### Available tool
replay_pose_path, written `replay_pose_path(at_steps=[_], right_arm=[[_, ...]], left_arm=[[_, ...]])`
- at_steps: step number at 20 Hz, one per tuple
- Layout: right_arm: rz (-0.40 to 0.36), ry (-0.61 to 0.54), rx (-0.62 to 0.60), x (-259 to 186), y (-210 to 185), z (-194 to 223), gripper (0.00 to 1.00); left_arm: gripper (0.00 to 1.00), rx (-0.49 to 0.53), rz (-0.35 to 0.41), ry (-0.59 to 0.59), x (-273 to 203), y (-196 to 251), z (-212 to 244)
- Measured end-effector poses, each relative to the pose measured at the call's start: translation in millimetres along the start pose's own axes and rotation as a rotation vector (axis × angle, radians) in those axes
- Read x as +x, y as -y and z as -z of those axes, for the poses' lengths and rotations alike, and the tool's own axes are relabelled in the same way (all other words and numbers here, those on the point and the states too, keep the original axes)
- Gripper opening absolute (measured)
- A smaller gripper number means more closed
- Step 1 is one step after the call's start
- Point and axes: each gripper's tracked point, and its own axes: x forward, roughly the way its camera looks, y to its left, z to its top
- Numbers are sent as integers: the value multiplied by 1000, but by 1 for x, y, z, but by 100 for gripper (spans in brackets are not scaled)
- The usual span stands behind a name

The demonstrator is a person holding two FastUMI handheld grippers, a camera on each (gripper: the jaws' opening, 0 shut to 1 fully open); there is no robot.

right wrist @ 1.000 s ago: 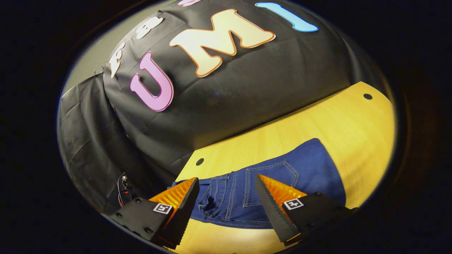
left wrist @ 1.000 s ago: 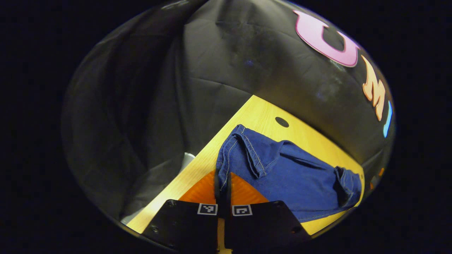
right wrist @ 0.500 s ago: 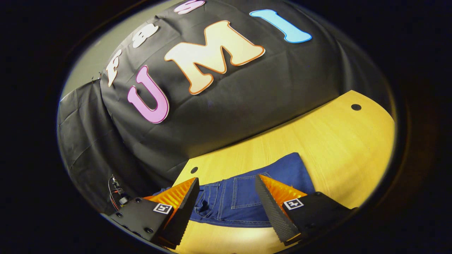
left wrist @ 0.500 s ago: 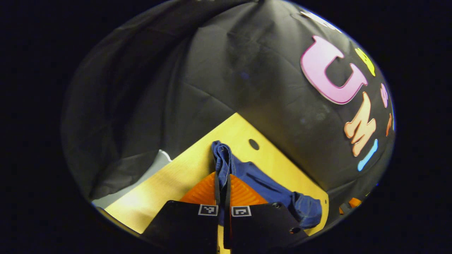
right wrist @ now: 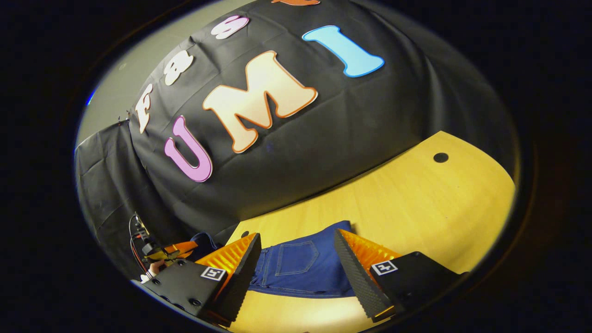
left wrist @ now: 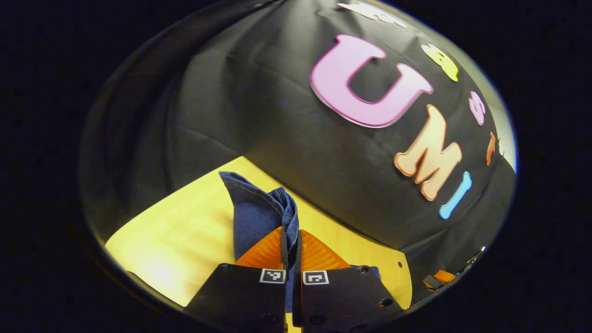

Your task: Grasp the waist and the cuffs of the jeans and fold them to make the two legs overlap; first hold the waist and fold one-third of the jeans toward the cuffs, then hold the cuffs and fold the remaining one-third in the same direction to finish folding.

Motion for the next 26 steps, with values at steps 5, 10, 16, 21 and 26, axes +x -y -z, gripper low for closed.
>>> replay_pose_path(at_steps=[5, 10, 16, 21, 26], right_arm=[[26, 4, -18, -26, 53, -22, 98], [49, -12, -30, -45, 94, -28, 98], [51, -40, -19, -52, 111, -16, 94], [22, -79, -18, -44, 99, 6, 98], [-11, -87, -13, -47, 73, 16, 98]], left_arm=[[0, 64, 116, -22, 19, 120, 32], [0, 167, 179, -154, 37, 202, 124], [0, 388, 140, -350, 23, 200, 261], [3, 569, 48, -442, 24, 156, 321], [74, 507, 115, -422, 8, 179, 316]])
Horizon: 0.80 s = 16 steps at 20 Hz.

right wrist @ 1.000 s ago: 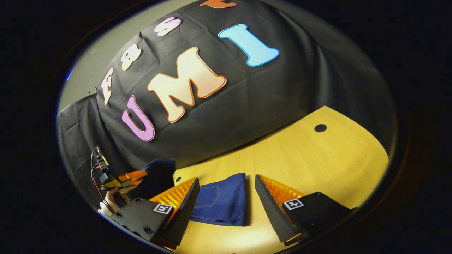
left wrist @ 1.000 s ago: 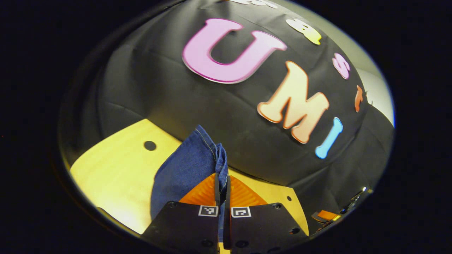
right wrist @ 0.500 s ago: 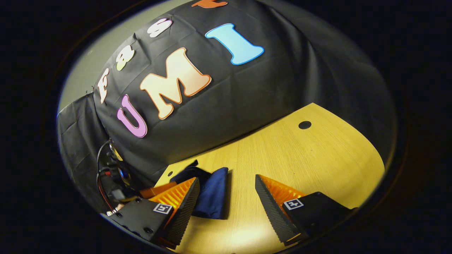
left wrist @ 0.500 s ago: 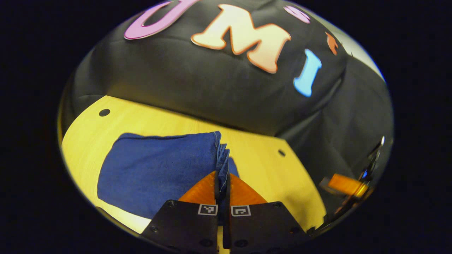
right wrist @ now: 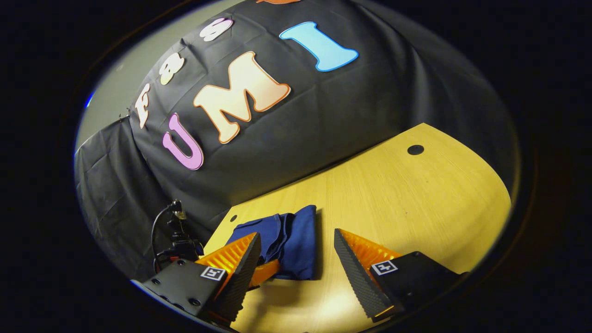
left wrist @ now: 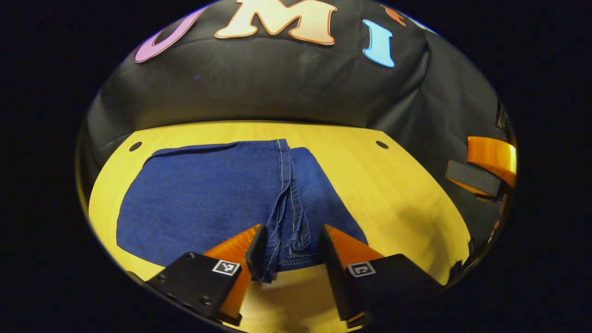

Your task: Grasp the waist and the cuffs of the jeans and fold them to make the two legs overlap; first hold the waist and fold one-third of the jeans toward the cuffs, then hold the cuffs and fold the remaining one-third in the same direction to finish folding.

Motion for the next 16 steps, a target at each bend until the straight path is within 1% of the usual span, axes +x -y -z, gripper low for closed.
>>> replay_pose_path(at_steps=[2, 3, 6, 8, 10, 13, 16], right_arm=[[-7, 14, 1, -4, -14, 0, 98], [-6, 23, -3, -8, -23, 1, 98], [8, 76, -32, -18, -50, -3, 98], [40, 114, -50, -29, -64, -4, 98], [56, 147, -60, -39, -83, 0, 98], [81, 185, -89, -49, -106, 7, 98], [92, 217, -108, -55, -127, 12, 98]], left_arm=[[87, -42, 17, 33, -21, -2, -11], [94, -61, 13, 49, -37, -8, -15], [95, -67, -27, 112, -81, -42, -27], [95, -39, -57, 117, -109, -69, -30], [95, -23, -72, 128, -134, -92, -31], [95, -43, -62, 140, -162, -114, -27], [95, -35, -35, 160, -178, -122, -23]])
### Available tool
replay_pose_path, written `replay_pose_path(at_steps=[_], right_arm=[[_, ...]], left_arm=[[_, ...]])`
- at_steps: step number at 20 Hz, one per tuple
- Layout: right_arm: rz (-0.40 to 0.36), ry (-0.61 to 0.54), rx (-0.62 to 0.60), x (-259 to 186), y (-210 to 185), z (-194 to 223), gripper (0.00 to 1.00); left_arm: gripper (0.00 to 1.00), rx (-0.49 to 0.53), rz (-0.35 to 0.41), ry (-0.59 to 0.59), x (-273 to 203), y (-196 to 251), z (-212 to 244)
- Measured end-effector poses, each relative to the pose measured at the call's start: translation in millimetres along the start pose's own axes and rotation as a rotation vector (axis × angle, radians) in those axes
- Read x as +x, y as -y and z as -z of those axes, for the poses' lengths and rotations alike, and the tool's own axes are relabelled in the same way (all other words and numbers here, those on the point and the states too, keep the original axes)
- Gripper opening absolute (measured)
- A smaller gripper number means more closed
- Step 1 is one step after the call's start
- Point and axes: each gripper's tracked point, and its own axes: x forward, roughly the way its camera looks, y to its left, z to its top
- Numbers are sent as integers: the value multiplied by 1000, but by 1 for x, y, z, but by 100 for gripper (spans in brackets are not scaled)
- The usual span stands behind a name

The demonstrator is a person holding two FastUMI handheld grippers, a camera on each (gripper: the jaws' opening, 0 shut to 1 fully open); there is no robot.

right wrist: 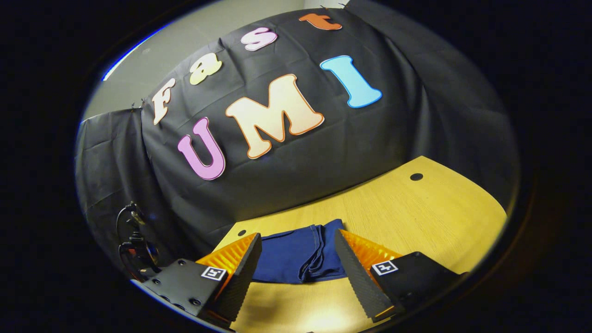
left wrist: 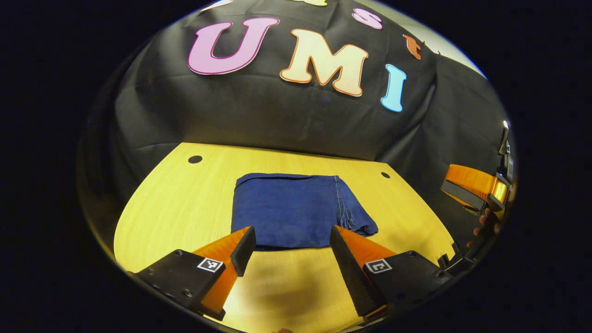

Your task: Grasp the waist and the cuffs of the jeans and fold them to make the two legs overlap; first hold the waist and fold one-third of the jeans toward the cuffs, then hold the cuffs and fold the remaining one-third in the same direction to finish folding.

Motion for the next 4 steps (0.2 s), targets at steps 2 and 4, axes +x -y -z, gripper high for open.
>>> replay_pose_path(at_steps=[2, 4], right_arm=[[10, -5, -2, -3, -9, 4, 98], [17, 3, -13, -7, -16, 4, 98]], left_arm=[[95, 6, 28, 1, -4, -4, 5], [95, 6, 34, -15, -8, -13, 11]])
